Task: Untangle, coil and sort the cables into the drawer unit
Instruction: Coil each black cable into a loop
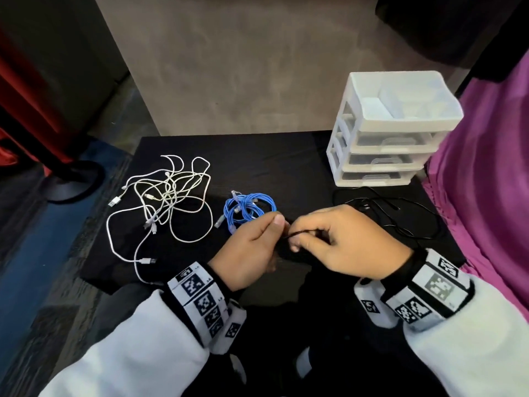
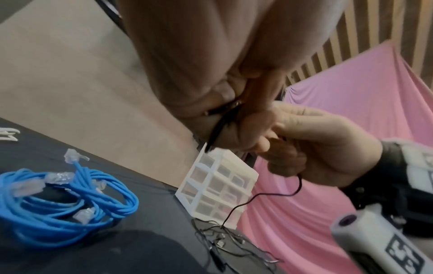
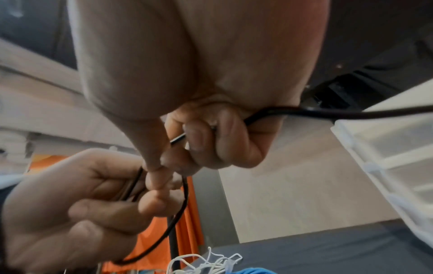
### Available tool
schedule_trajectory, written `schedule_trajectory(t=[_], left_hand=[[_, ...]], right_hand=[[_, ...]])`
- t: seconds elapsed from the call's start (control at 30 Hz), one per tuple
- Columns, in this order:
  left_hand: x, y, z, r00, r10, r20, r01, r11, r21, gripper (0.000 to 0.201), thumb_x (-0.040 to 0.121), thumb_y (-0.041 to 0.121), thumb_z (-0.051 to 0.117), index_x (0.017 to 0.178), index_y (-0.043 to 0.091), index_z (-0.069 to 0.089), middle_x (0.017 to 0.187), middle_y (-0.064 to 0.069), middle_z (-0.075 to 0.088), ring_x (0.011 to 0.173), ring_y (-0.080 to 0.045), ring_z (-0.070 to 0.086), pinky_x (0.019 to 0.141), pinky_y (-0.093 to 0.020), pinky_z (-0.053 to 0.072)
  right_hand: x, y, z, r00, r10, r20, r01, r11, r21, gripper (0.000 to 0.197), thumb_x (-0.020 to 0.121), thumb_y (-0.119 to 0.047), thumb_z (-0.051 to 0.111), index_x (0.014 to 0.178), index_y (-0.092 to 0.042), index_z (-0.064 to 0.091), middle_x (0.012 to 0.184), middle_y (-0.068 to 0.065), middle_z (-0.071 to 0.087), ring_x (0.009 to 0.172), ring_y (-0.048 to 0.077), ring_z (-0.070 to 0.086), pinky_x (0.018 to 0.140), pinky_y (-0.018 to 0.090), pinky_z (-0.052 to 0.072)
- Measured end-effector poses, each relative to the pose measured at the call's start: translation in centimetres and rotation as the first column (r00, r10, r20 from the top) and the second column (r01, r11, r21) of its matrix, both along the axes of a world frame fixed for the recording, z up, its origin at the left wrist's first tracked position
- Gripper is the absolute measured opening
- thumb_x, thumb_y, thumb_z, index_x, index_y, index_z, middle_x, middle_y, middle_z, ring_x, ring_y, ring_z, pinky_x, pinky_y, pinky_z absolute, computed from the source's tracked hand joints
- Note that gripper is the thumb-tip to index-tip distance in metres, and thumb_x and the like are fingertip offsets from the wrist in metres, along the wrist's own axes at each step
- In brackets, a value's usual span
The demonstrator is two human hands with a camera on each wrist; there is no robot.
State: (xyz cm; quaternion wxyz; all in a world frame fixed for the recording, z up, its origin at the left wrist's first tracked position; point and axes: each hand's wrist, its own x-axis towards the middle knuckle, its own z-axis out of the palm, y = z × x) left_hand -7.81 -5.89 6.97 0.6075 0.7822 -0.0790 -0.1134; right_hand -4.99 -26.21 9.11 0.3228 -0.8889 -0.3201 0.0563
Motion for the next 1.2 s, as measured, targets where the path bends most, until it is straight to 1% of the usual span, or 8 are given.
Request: schedule_trajectory(t=[0.13,0.43,0.57,0.73,0.87,0.97,1.03,1.2], left_hand=[[-0.3,-0.5,1.6,0.992,-0.05,-0.112,0.042,0.997,-0.068,0.044,0.112,0.025,0.031,0.08,0.007,0.057,0.05,0.016,0.053,0.041,0.005,0.045,0.045,-0.007,0.034],[-0.7,0.0,2.0,0.912,-0.069,-0.404,-0.061,0.951,-0.302,0.036,0.108,0.031,0.037,0.079,0.018,0.053,0.063,0.004,0.034,0.049,-0.007,0.02,0.039,-0.015,0.018],[0.4,0.7,3.0,0.85,-0.05,-0.524,-0.334,0.719,-0.61,0.029,0.105,0.028,0.036,0.08,0.02,0.047,0.066,0.007,0.033,0.043,-0.002,0.019,0.035,-0.015,0.012],[1.8,1.1,4.8,0.903,0.126,-0.41,-0.423,0.42,-0.803,0.034,0.11,0.023,0.032,0.08,0.015,0.047,0.122,-0.014,0.072,0.077,-0.012,0.071,0.063,-0.022,0.058],[2.6,-0.4,3.0,0.909,0.405,-0.094,-0.384,0.729,-0.567,0.032,0.111,0.02,0.032,0.085,0.014,0.05,0.145,-0.008,0.057,0.115,-0.025,0.07,0.089,-0.043,0.06],[1.9,-0.5,0.0,0.937,0.237,0.255,-0.232,0.971,-0.05,0.032,0.11,0.032,0.034,0.125,0.02,0.06,0.138,0.01,0.061,0.116,-0.003,0.065,0.1,-0.027,0.051],[1.4,-0.1,-1.6,0.95,0.053,0.307,-0.129,0.964,0.233,0.038,0.109,0.036,0.036,0.141,0.026,0.053,0.115,0.014,0.069,0.108,0.001,0.066,0.095,-0.018,0.047],[0.6,-0.1,-2.1,0.981,-0.091,0.174,0.04,0.959,0.279,0.035,0.108,0.043,0.034,0.09,0.024,0.057,0.087,0.004,0.066,0.086,-0.011,0.062,0.089,-0.044,0.049]], right_hand=[[0.2,0.1,-0.1,0.99,-0.006,-0.141,0.024,0.991,0.129,0.023,0.095,-0.035,0.074,0.075,-0.026,0.07,0.06,-0.001,0.057,0.054,0.017,0.05,0.058,0.04,0.047],[2.0,-1.1,-1.2,0.971,-0.079,-0.225,0.131,0.965,0.227,0.027,0.098,-0.032,0.071,0.075,-0.019,0.066,0.062,-0.004,0.048,0.062,0.01,0.043,0.064,0.029,0.039],[1.9,-1.2,-2.1,0.98,-0.168,-0.109,0.181,0.976,0.124,0.023,0.104,-0.028,0.058,0.085,-0.02,0.068,0.067,-0.005,0.059,0.059,0.004,0.047,0.06,0.015,0.035],[0.3,0.0,-5.0,0.981,-0.134,0.138,0.152,0.98,-0.131,0.032,0.105,-0.048,0.044,0.081,-0.027,0.045,0.069,-0.005,0.058,0.072,0.022,0.062,0.064,0.041,0.049],[-1.4,1.6,-5.6,0.983,0.003,0.181,0.028,0.985,-0.171,0.023,0.103,-0.047,0.04,0.091,-0.029,0.046,0.083,-0.001,0.067,0.083,0.03,0.066,0.065,0.043,0.051],[-1.3,2.0,-4.2,0.975,0.025,0.219,0.014,0.984,-0.175,0.019,0.101,-0.04,0.045,0.096,-0.028,0.058,0.086,-0.004,0.068,0.085,0.026,0.067,0.066,0.041,0.053],[-1.0,1.5,-3.3,0.972,0.042,0.23,-0.002,0.986,-0.169,0.023,0.097,-0.038,0.045,0.101,-0.029,0.066,0.089,-0.008,0.068,0.089,0.021,0.067,0.067,0.04,0.054],[-0.8,0.1,-3.2,0.966,0.03,0.257,0.007,0.99,-0.143,0.019,0.094,-0.043,0.059,0.083,-0.028,0.063,0.07,-0.011,0.052,0.071,0.012,0.059,0.059,0.033,0.048]])
